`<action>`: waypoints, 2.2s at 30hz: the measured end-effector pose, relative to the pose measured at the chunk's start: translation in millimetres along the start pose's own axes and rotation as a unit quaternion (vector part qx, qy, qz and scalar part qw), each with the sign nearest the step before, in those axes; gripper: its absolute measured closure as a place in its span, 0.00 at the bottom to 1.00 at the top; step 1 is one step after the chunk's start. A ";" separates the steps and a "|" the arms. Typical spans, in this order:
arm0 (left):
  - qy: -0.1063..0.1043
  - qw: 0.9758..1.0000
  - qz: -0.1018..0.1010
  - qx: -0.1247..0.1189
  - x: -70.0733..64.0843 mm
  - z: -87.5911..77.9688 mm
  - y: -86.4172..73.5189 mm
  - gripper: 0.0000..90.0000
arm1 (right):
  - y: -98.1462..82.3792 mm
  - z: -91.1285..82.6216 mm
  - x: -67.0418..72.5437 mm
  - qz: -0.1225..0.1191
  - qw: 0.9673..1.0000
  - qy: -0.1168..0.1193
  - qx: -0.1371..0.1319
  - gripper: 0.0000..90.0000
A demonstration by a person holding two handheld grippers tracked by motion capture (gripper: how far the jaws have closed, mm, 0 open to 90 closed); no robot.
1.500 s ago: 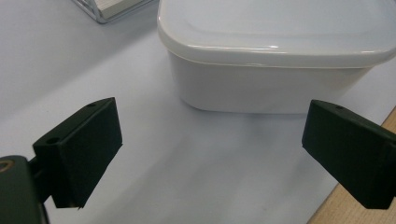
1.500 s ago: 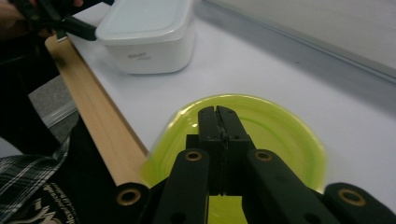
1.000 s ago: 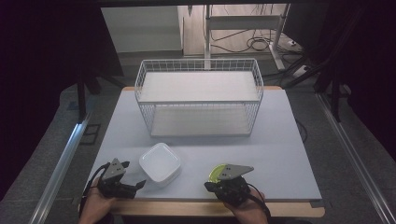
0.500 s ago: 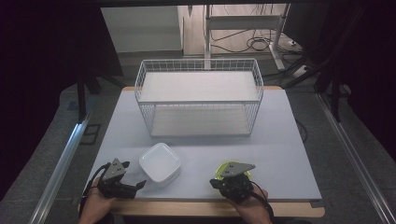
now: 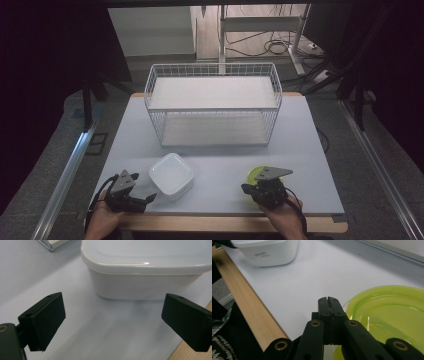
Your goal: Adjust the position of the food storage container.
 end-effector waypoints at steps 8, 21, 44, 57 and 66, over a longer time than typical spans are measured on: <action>-0.001 1.000 -0.001 0.002 -0.5 0.9 0.0 0.06 | -2.3 -11.5 -26.9 0.027 0.999 -0.028 -0.014 1.00; -0.001 1.000 -0.003 0.010 -1.4 2.7 0.0 0.06 | -2.5 -20.8 -59.9 0.049 0.996 -0.074 -0.032 1.00; -0.011 0.999 -0.041 0.010 15.3 -1.3 1.7 0.38 | -0.5 -17.6 -65.9 0.037 0.995 -0.084 -0.039 0.96; 0.012 0.995 -0.094 -0.005 38.8 18.7 7.0 0.92 | 3.3 -19.7 -55.4 0.017 0.995 -0.083 -0.060 0.95; 0.002 0.997 -0.072 0.020 30.5 29.9 11.7 0.99 | 2.5 -15.5 -46.7 0.005 0.997 -0.065 -0.051 0.95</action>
Point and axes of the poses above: each handheld gripper's, and its own axes: z roughly forward along the jaws, y roughly out of its top, x roughly to its left, the point moved 1 cm from there along z, roughly forward along the jaws, and after that the axes turned 13 degrees about -x, right-handed, at the moved point
